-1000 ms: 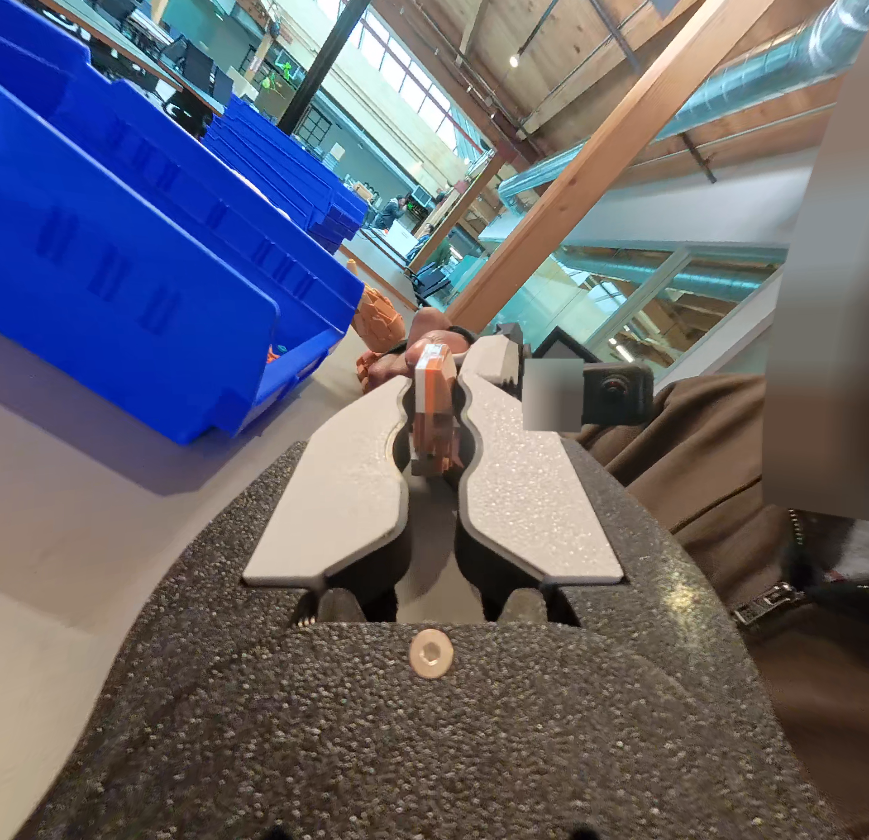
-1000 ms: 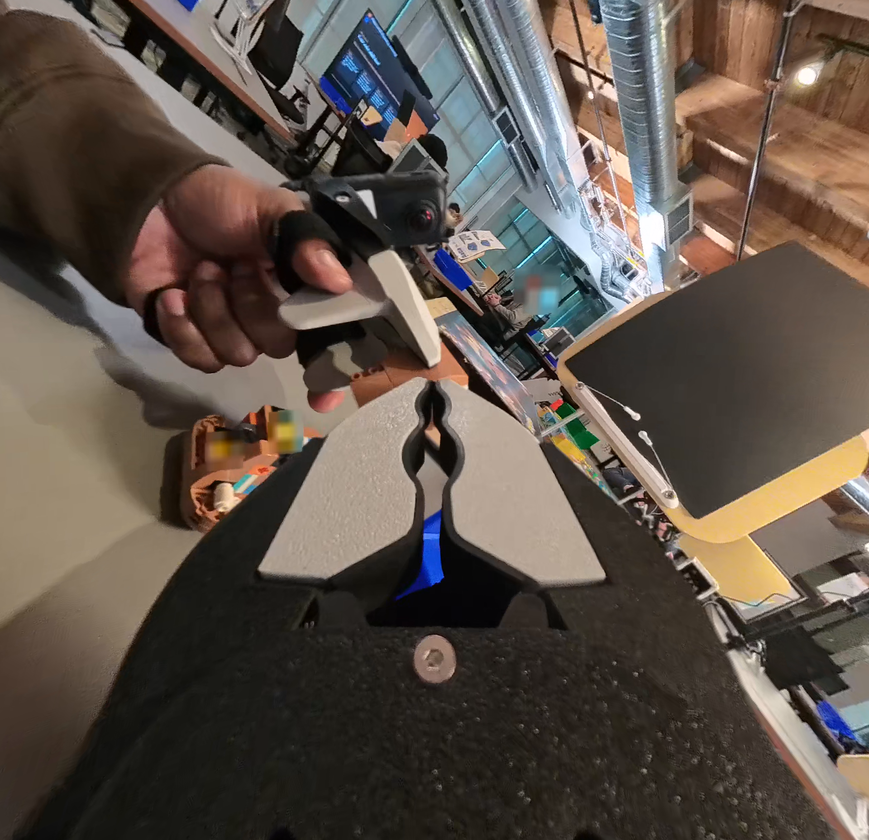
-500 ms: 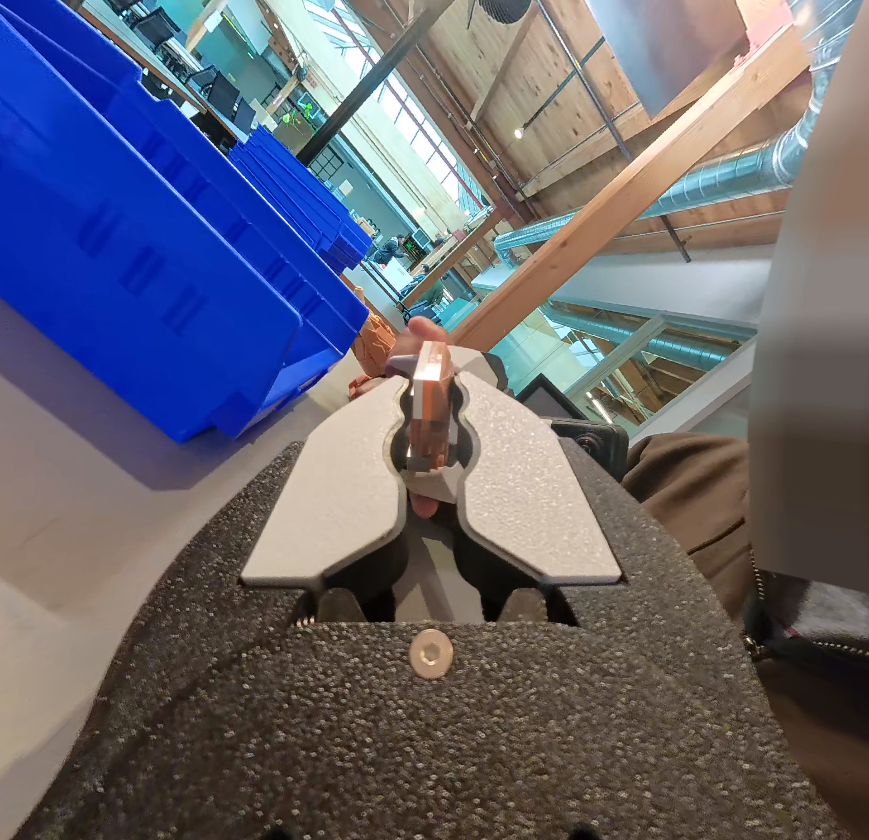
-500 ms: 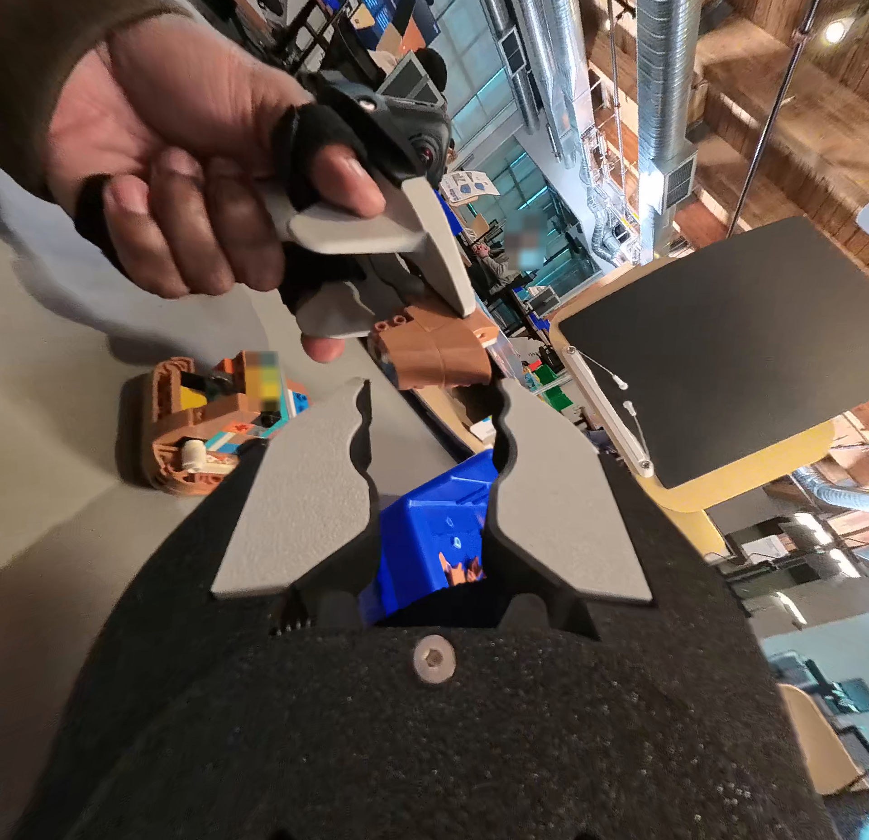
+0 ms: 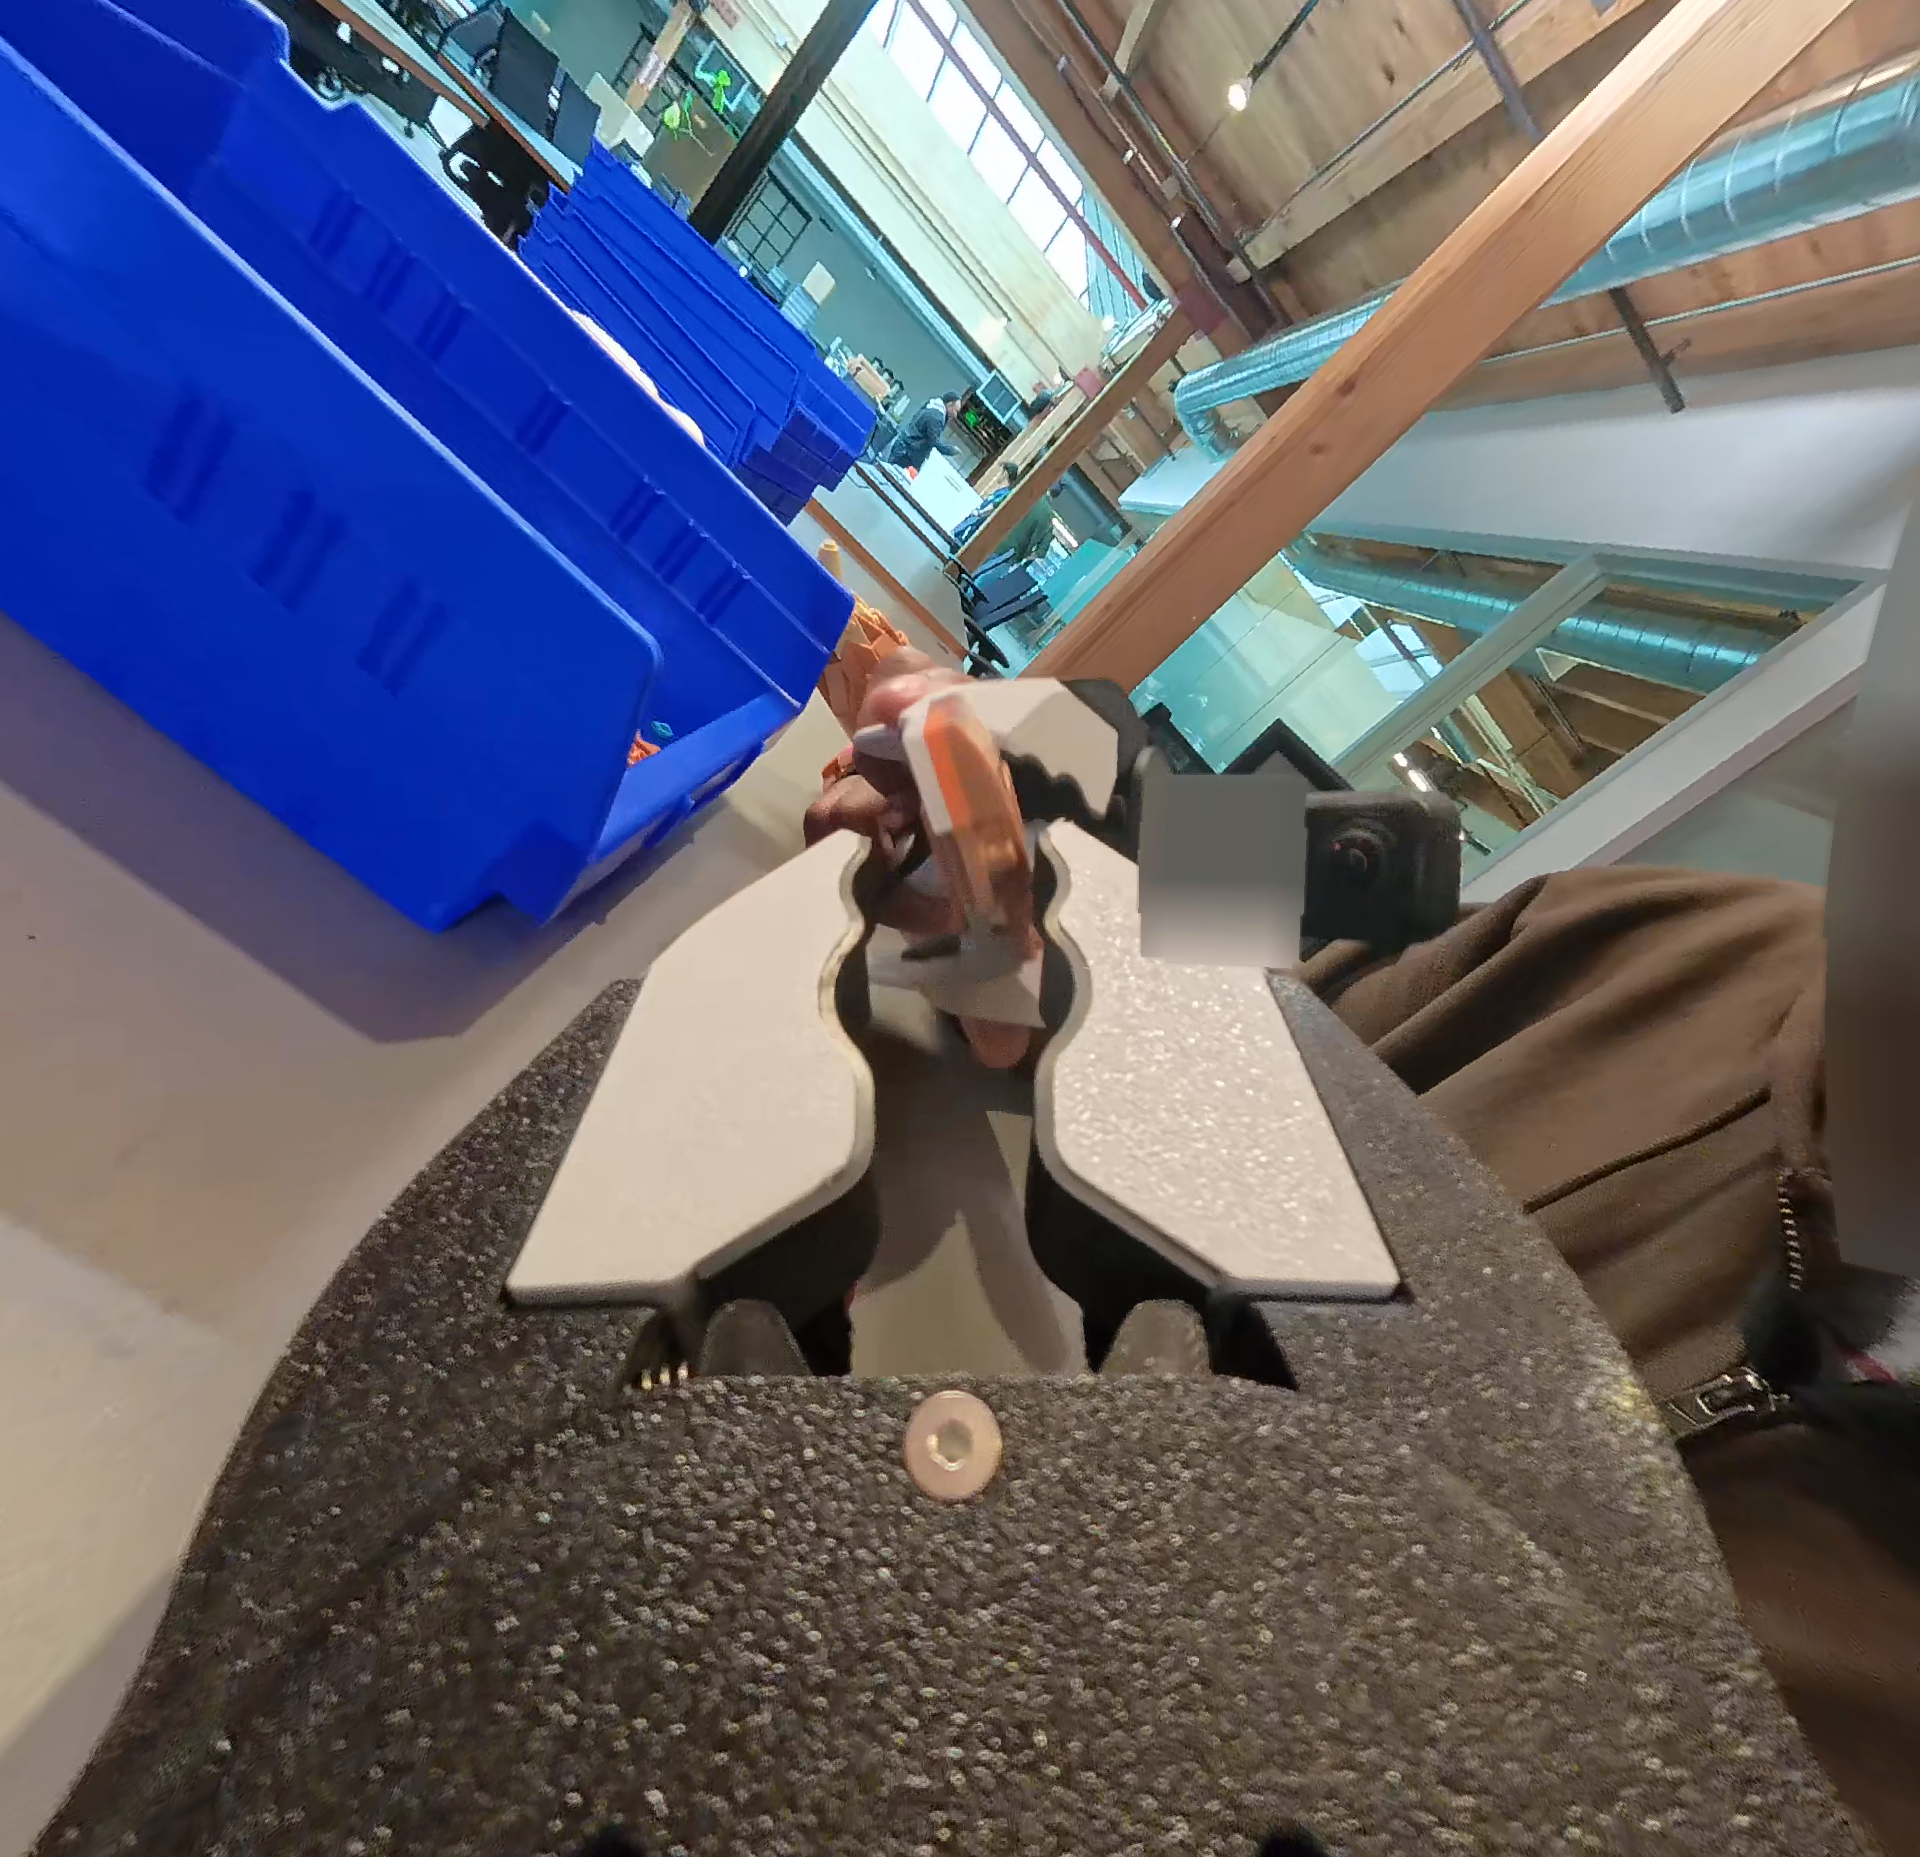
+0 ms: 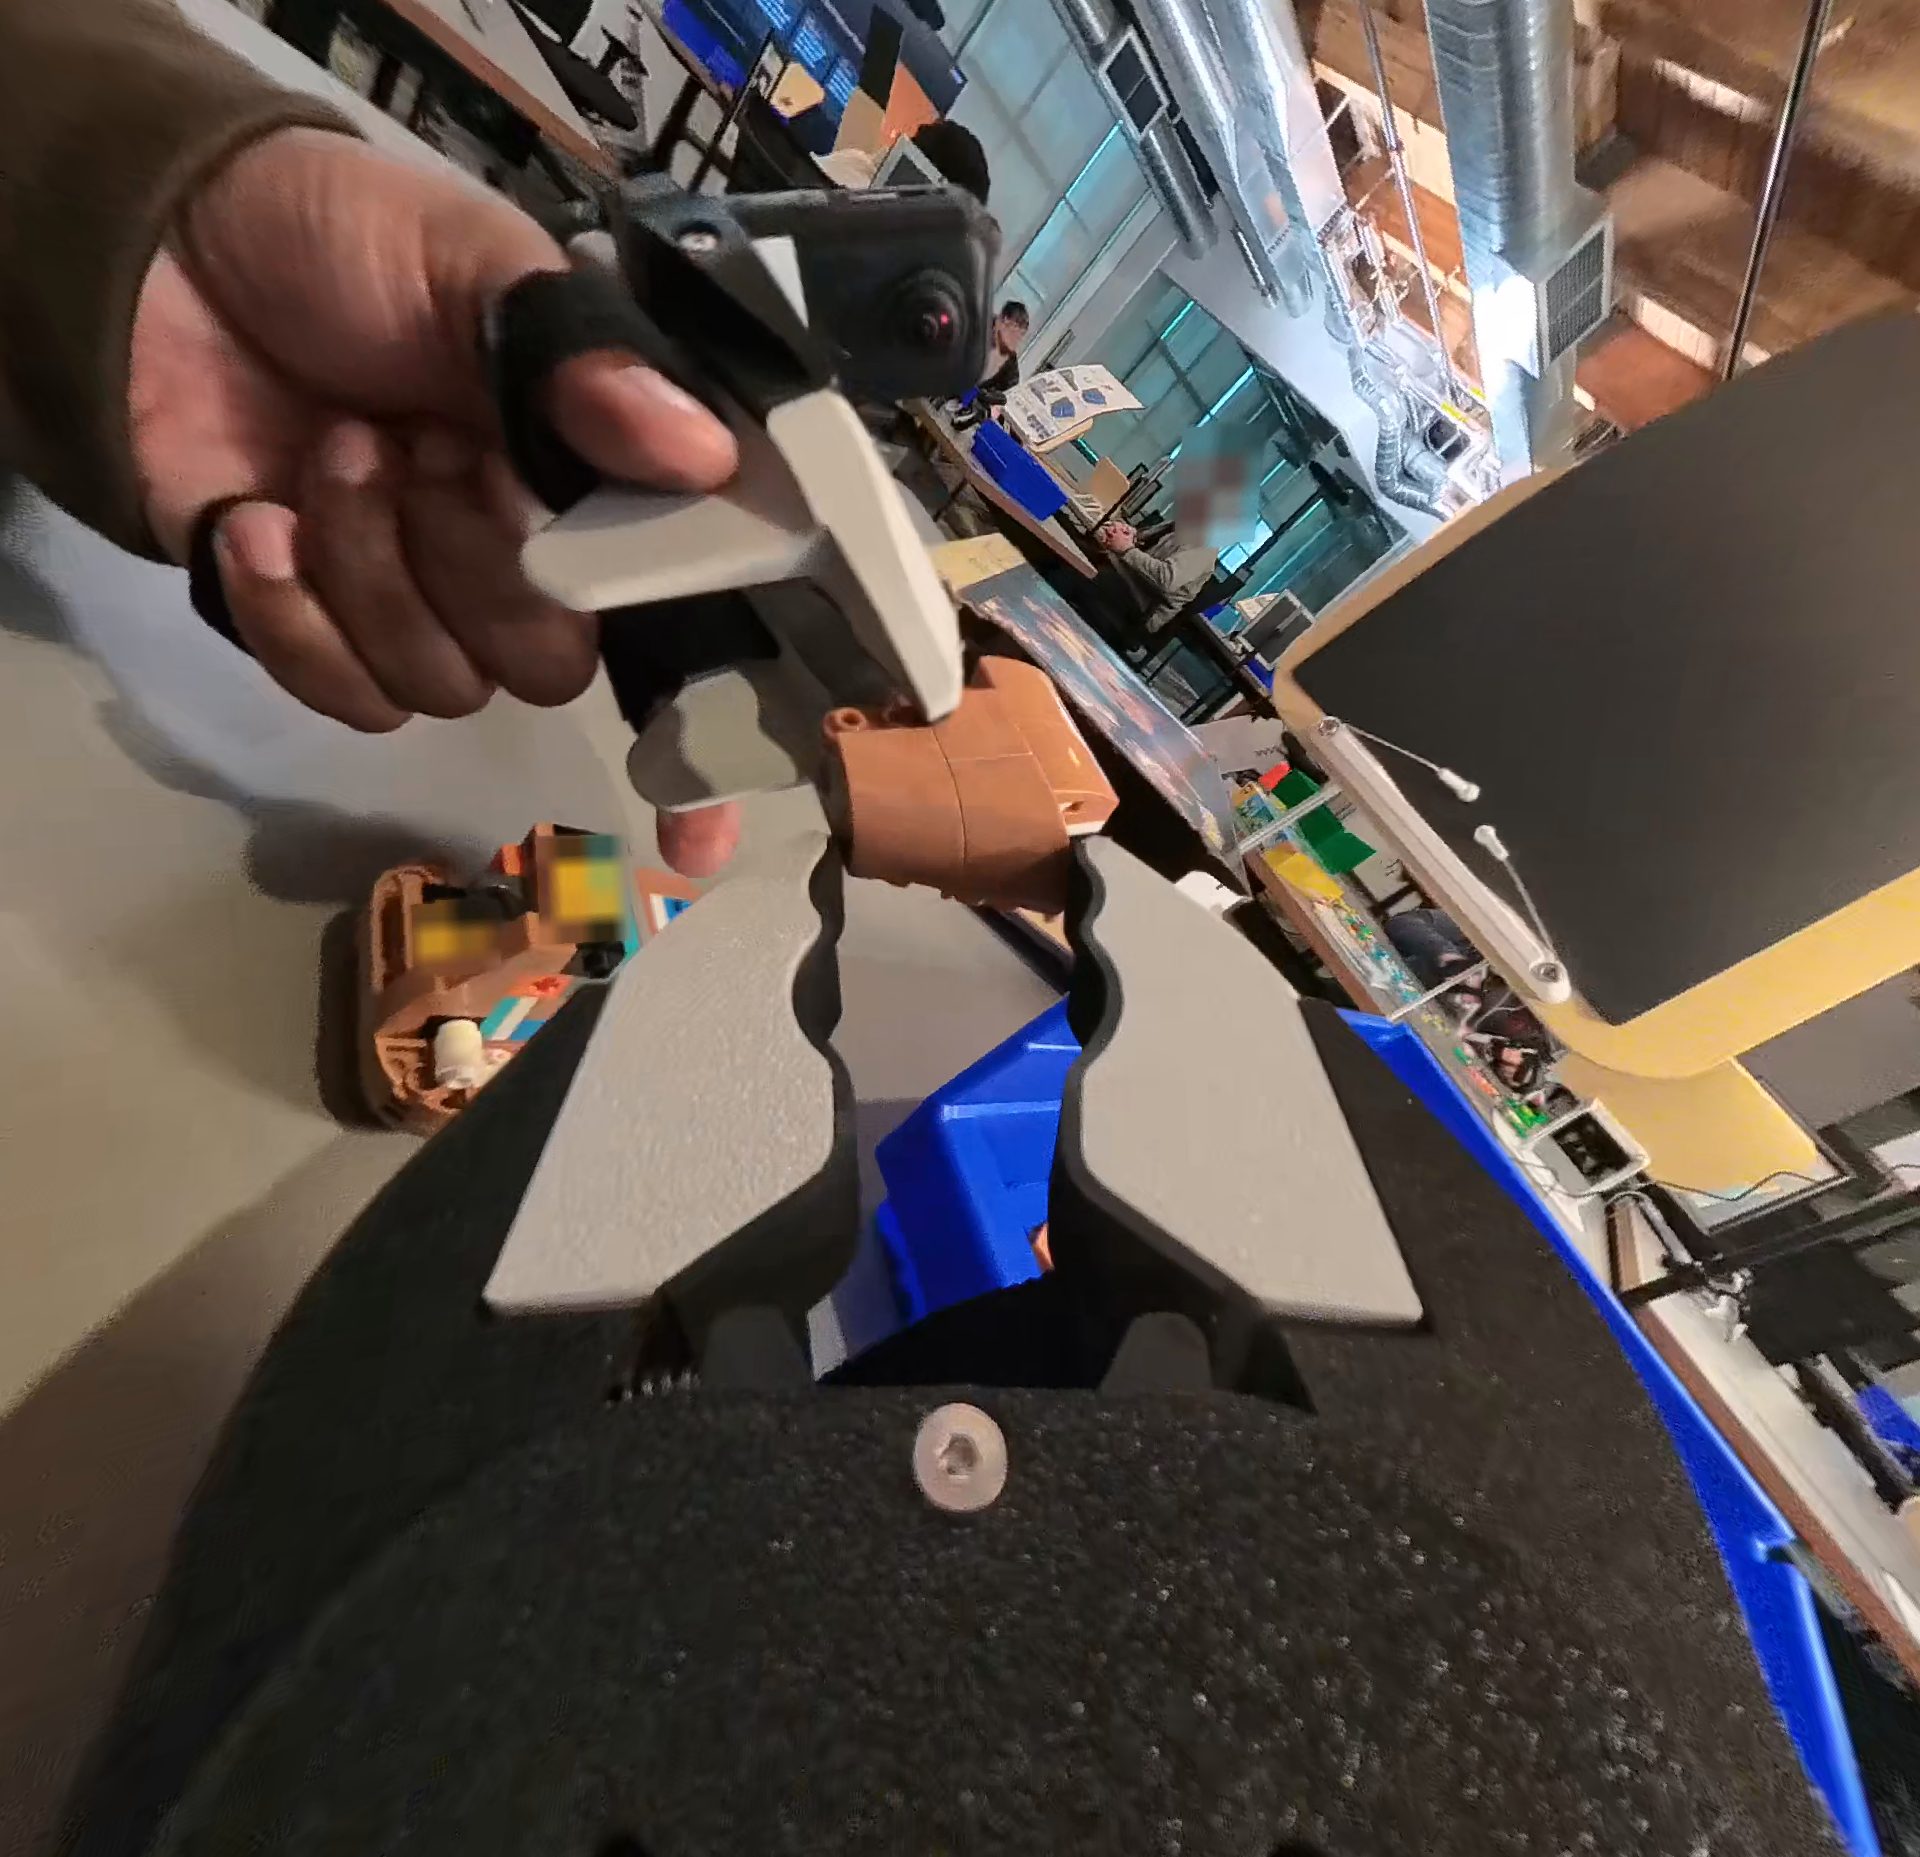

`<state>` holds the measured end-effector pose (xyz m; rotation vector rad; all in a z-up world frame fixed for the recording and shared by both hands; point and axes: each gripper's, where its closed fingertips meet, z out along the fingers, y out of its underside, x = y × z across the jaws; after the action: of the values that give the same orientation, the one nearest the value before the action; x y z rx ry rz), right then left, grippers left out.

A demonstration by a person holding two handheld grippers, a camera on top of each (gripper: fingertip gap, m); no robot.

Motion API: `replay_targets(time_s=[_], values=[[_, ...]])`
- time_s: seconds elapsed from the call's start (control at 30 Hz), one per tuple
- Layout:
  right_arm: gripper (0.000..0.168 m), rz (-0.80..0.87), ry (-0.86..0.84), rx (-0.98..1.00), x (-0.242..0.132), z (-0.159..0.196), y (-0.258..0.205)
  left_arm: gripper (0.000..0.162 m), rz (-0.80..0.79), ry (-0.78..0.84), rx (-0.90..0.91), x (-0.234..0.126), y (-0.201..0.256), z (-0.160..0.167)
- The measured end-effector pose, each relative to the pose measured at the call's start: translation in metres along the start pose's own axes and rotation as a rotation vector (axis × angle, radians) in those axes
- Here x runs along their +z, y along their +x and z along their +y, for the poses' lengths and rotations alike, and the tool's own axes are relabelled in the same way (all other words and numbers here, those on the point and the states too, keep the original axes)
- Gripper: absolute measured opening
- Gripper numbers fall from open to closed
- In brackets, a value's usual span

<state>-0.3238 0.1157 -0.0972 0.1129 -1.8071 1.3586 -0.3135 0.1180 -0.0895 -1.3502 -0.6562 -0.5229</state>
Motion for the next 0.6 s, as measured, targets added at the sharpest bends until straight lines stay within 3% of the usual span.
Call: replay_targets(time_s=[0.27,0.43,0.6], values=[[0.04,-0.017,0.003,-0.086,0.001,-0.002,-0.009,0.018,0.061,0.015,-0.067,0.001,0.003,0.002],[0.041,-0.007,-0.002,-0.137,0.001,-0.001,-0.01,0.017,0.038,0.013,-0.013,0.001,0.003,0.002],[0.042,-0.204,0.131,0.266,-0.008,-0.019,-0.011,0.017,-0.001,-0.04,0.333,0.0,0.013,0.003]])
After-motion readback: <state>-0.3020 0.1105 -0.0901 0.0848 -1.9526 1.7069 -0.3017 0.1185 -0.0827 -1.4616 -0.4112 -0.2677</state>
